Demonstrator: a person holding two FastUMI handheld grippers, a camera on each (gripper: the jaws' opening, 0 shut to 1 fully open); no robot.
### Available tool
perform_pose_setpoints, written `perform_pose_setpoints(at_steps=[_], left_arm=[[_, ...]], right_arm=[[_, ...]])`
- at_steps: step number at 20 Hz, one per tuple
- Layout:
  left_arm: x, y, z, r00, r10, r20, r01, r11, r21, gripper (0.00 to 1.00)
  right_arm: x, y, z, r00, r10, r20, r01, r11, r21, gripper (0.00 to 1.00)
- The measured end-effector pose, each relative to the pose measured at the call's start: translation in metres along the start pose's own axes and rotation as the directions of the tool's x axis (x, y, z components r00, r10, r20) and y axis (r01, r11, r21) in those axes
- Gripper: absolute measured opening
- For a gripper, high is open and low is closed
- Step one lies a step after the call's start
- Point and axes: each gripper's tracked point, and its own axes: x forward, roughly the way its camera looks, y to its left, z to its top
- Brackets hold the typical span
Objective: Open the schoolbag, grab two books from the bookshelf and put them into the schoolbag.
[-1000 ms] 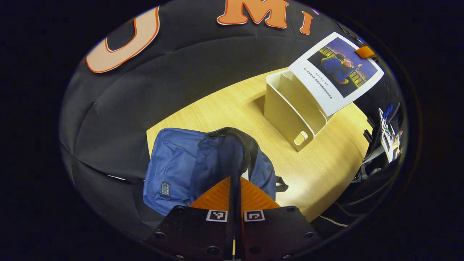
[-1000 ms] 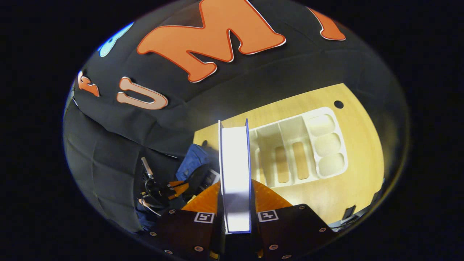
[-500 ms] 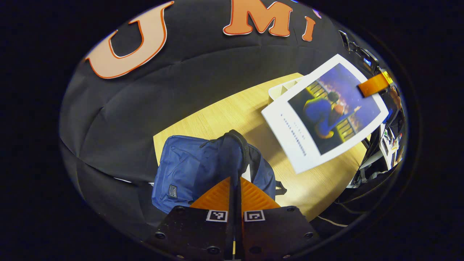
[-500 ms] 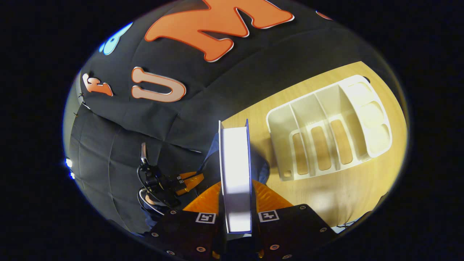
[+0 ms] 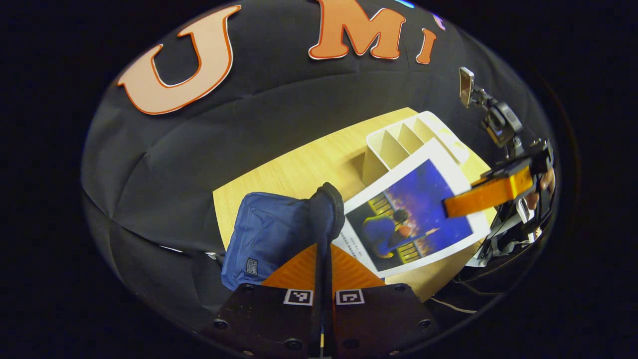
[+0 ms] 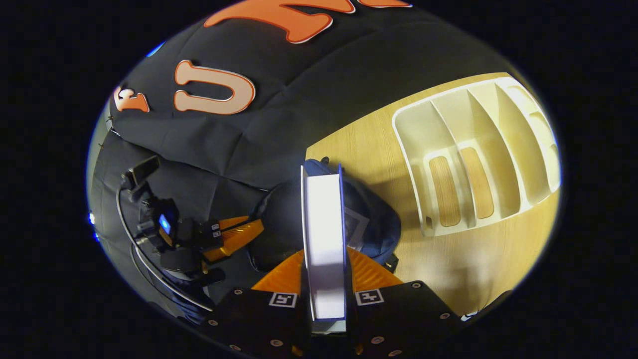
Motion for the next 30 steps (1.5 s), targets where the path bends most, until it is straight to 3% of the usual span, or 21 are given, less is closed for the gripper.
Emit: perform_pose_setpoints(at_steps=[8,13,19,21,22,23,28,30], left_arm=[[-0.003,-0.020,0.003,0.999,-0.010,-0.031,0.011,0.999,0.045,0.02],[-0.001,-0.040,0.004,0.999,-0.021,-0.041,0.025,0.995,0.098,0.03],[-0.001,-0.061,0.007,0.998,-0.041,-0.040,0.045,0.991,0.123,0.02],[-0.002,-0.068,0.005,0.998,-0.048,-0.044,0.054,0.987,0.153,0.02],[-0.001,-0.072,0.005,0.998,-0.047,-0.045,0.053,0.985,0.165,0.02],[-0.002,-0.075,0.003,0.998,-0.048,-0.048,0.056,0.983,0.176,0.02],[0.002,-0.081,-0.003,0.999,-0.029,-0.045,0.037,0.982,0.186,0.01],[0.003,-0.076,-0.009,0.998,-0.040,-0.044,0.046,0.987,0.153,0.01]], right_arm=[[0.062,-0.006,-0.034,0.998,0.000,0.057,-0.005,0.996,0.085,0.28],[0.097,-0.004,-0.063,0.999,0.033,0.002,-0.033,0.988,0.153,0.28],[0.129,-0.001,-0.055,0.994,0.019,0.110,-0.044,0.974,0.223,0.28],[0.139,0.003,-0.055,0.994,0.034,0.107,-0.057,0.973,0.222,0.28],[0.145,0.002,-0.056,0.995,0.041,0.094,-0.062,0.972,0.229,0.39],[0.150,0.003,-0.057,0.995,0.047,0.091,-0.067,0.970,0.232,0.28],[0.175,0.000,-0.058,0.995,0.036,0.091,-0.055,0.975,0.216,0.31],[0.179,-0.006,-0.059,0.998,-0.006,0.066,-0.009,0.975,0.222,0.34]])
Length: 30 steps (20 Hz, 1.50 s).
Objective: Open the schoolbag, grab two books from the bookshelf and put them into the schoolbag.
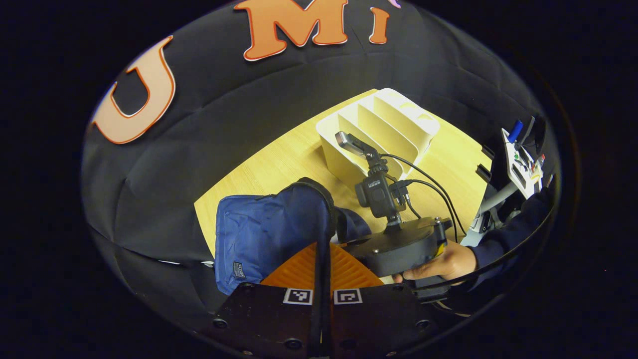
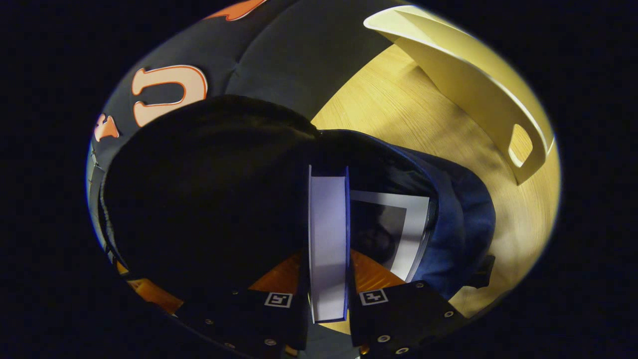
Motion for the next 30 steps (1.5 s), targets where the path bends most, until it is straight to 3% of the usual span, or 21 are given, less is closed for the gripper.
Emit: perform_pose_setpoints(at_steps=[1,2,3,6,7,12,15,18,21,25,26,27,28,30], left_arm=[[0.001,0.000,-0.002,1.000,-0.009,0.002,0.009,1.000,-0.026,0.01],[0.003,0.000,-0.002,1.000,-0.021,0.014,0.022,0.998,-0.056,0.01],[0.002,0.001,-0.002,0.999,-0.029,0.034,0.032,0.996,-0.088,0.01],[0.001,0.016,-0.011,0.998,-0.010,0.057,0.020,0.984,-0.178,0.01],[0.002,0.020,-0.016,0.998,-0.012,0.063,0.025,0.979,-0.202,0.01],[0.013,0.009,-0.025,0.997,-0.028,0.069,0.040,0.980,-0.193,0.02],[0.024,-0.006,-0.026,0.997,-0.044,0.062,0.055,0.980,-0.190,0.04],[0.033,-0.017,-0.026,0.997,-0.031,0.067,0.044,0.978,-0.205,0.08],[0.039,-0.025,-0.030,0.998,0.027,0.057,-0.012,0.967,-0.255,0.11],[0.047,-0.050,-0.022,0.994,0.076,0.076,-0.046,0.940,-0.337,0.22],[0.051,-0.054,-0.016,0.993,0.091,0.082,-0.056,0.933,-0.355,0.35],[0.054,-0.064,-0.012,0.993,0.080,0.082,-0.044,0.926,-0.375,0.42],[0.056,-0.075,-0.008,0.994,0.067,0.088,-0.028,0.921,-0.388,0.57],[0.049,-0.090,0.002,0.991,0.074,0.108,-0.024,0.916,-0.401,0.86]], right_arm=[[-0.002,-0.001,0.004,0.999,-0.025,0.020,0.025,0.999,-0.023,0.40],[-0.012,0.002,0.006,1.000,-0.020,0.022,0.021,0.998,-0.061,0.31],[-0.017,0.002,0.006,1.000,-0.027,0.013,0.028,0.995,-0.096,0.71],[-0.040,-0.006,0.009,0.999,-0.045,-0.017,0.043,0.992,-0.123,0.72],[-0.044,-0.010,0.011,0.999,-0.051,-0.013,0.049,0.990,-0.133,0.96],[-0.082,-0.026,0.033,0.996,-0.086,0.030,0.090,0.981,-0.174,0.97],[-0.121,-0.024,0.066,0.987,-0.087,0.135,0.113,0.974,-0.197,0.97],[-0.177,-0.025,0.107,0.955,-0.075,0.285,0.150,0.956,-0.251,0.97],[-0.232,-0.046,0.145,0.909,-0.115,0.401,0.252,0.918,-0.308,0.97],[-0.290,-0.067,0.171,0.879,-0.118,0.462,0.298,0.893,-0.339,0.97],[-0.302,-0.072,0.177,0.873,-0.118,0.473,0.305,0.889,-0.341,0.97],[-0.313,-0.077,0.177,0.878,-0.124,0.462,0.301,0.893,-0.334,0.97],[-0.326,-0.076,0.179,0.887,-0.099,0.451,0.268,0.906,-0.328,0.97],[-0.348,-0.074,0.186,0.878,-0.070,0.474,0.261,0.899,-0.351,0.97]])
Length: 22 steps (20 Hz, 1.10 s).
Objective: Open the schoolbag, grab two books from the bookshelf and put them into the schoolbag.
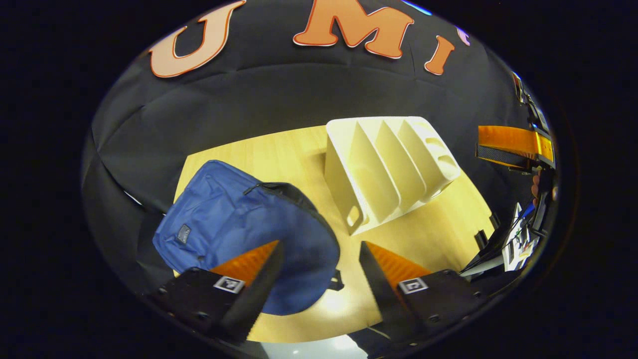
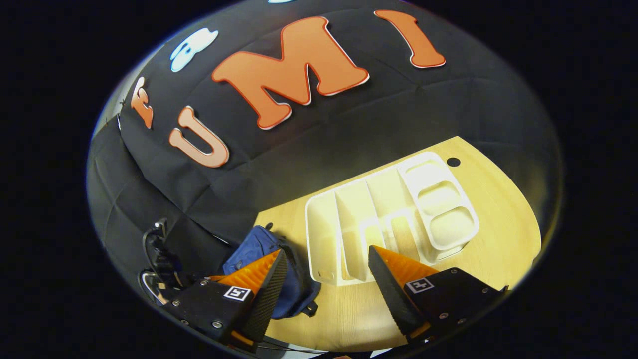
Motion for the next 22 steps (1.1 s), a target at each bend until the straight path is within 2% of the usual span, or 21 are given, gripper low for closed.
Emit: perform_pose_setpoints(at_steps=[1,6,8,10,12,14,15,17,19,21,22], left_arm=[[0.006,-0.008,0.007,1.000,0.011,0.022,-0.011,1.000,0.005,1.00],[-0.019,-0.040,0.056,0.978,0.079,0.195,-0.091,0.994,0.056,1.00],[-0.032,-0.052,0.082,0.953,0.101,0.286,-0.127,0.989,0.073,1.00],[-0.049,-0.059,0.110,0.913,0.125,0.388,-0.171,0.982,0.086,1.00],[-0.062,-0.072,0.125,0.884,0.108,0.454,-0.166,0.982,0.091,0.99],[-0.084,-0.079,0.141,0.838,0.116,0.534,-0.173,0.983,0.058,0.99],[-0.095,-0.079,0.148,0.805,0.130,0.580,-0.186,0.982,0.038,1.00],[-0.115,-0.075,0.156,0.743,0.169,0.648,-0.238,0.971,0.020,1.00],[-0.131,-0.064,0.159,0.677,0.241,0.696,-0.302,0.953,-0.037,0.98],[-0.139,-0.066,0.154,0.637,0.264,0.724,-0.297,0.951,-0.086,1.00],[-0.143,-0.065,0.156,0.619,0.269,0.738,-0.292,0.951,-0.102,0.98]], right_arm=[[-0.007,-0.005,0.009,1.000,-0.007,0.027,0.008,1.000,-0.026,0.97],[-0.032,-0.014,0.049,0.983,-0.042,0.177,0.065,0.990,-0.123,0.97],[-0.039,-0.016,0.062,0.969,-0.067,0.239,0.108,0.980,-0.164,0.97],[-0.043,-0.015,0.069,0.957,-0.083,0.279,0.142,0.969,-0.201,0.96],[-0.046,-0.011,0.071,0.952,-0.084,0.294,0.151,0.965,-0.214,0.97],[-0.058,0.003,0.079,0.937,-0.062,0.344,0.146,0.963,-0.226,0.97],[-0.063,0.005,0.085,0.925,-0.061,0.376,0.158,0.959,-0.234,0.96],[-0.075,0.007,0.096,0.896,-0.070,0.438,0.190,0.953,-0.237,1.00],[-0.085,0.011,0.105,0.864,-0.072,0.499,0.220,0.944,-0.246,0.96],[-0.091,0.009,0.108,0.838,-0.082,0.539,0.262,0.928,-0.266,0.96],[-0.093,0.009,0.109,0.831,-0.084,0.550,0.272,0.923,-0.270,0.97]])
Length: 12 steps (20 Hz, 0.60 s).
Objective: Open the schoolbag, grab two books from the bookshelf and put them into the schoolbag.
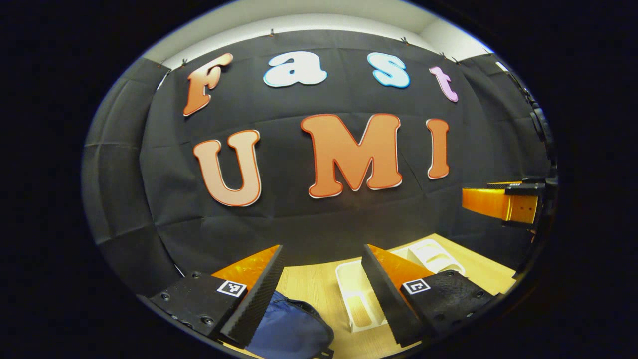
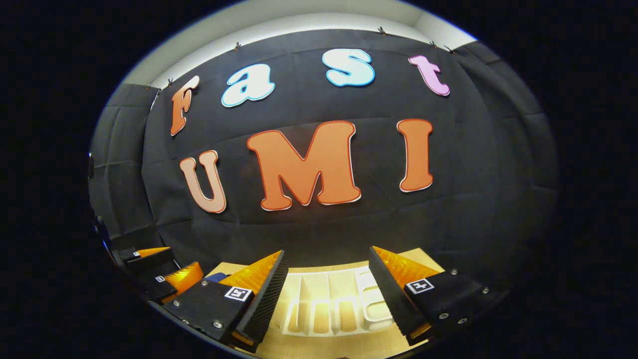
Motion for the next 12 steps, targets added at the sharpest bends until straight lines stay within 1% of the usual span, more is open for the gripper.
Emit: perform_pose_setpoints(at_steps=[1,2,3,4,5,6,7,8,10,11,12], left_arm=[[-0.002,0.001,0.007,0.999,0.017,0.031,-0.016,1.000,-0.013,1.00],[-0.005,0.006,0.009,0.998,0.042,0.043,-0.041,0.999,-0.024,1.00],[-0.007,0.004,0.010,0.998,0.049,0.050,-0.048,0.998,-0.029,0.99],[-0.009,0.005,0.010,0.997,0.056,0.058,-0.054,0.998,-0.029,0.96],[-0.011,0.006,0.014,0.995,0.065,0.076,-0.064,0.998,-0.026,1.00],[-0.016,0.006,0.017,0.993,0.068,0.098,-0.066,0.998,-0.022,1.00],[-0.021,0.006,0.022,0.989,0.074,0.125,-0.072,0.997,-0.019,0.96],[-0.026,0.006,0.027,0.986,0.076,0.151,-0.074,0.997,-0.015,1.00],[-0.033,0.003,0.039,0.980,0.064,0.190,-0.065,0.998,0.000,1.00],[-0.038,-0.001,0.045,0.976,0.051,0.211,-0.053,0.999,0.003,1.00],[-0.038,-0.006,0.049,0.976,0.041,0.215,-0.044,0.999,0.009,1.00]], right_arm=[[-0.002,0.001,0.001,1.000,-0.004,0.013,0.004,1.000,-0.006,0.97],[-0.004,0.002,0.003,1.000,-0.009,0.022,0.009,1.000,-0.009,0.96],[-0.004,0.002,0.001,0.999,-0.014,0.029,0.014,1.000,-0.010,0.96],[-0.006,0.003,0.004,0.999,-0.015,0.044,0.015,1.000,-0.005,0.96],[-0.008,0.003,0.005,0.999,-0.015,0.052,0.015,1.000,-0.003,1.00],[-0.012,0.003,0.008,0.997,-0.017,0.073,0.017,1.000,-0.010,0.96],[-0.014,0.003,0.013,0.995,-0.022,0.097,0.025,0.999,-0.024,1.00],[-0.017,0.004,0.018,0.992,-0.021,0.124,0.026,0.999,-0.039,0.96],[-0.017,0.012,0.023,0.988,-0.010,0.152,0.019,0.998,-0.060,0.96],[-0.015,0.015,0.020,0.989,-0.002,0.148,0.013,0.998,-0.069,1.00],[-0.015,0.018,0.015,0.991,0.002,0.135,0.009,0.997,-0.075,1.00]])
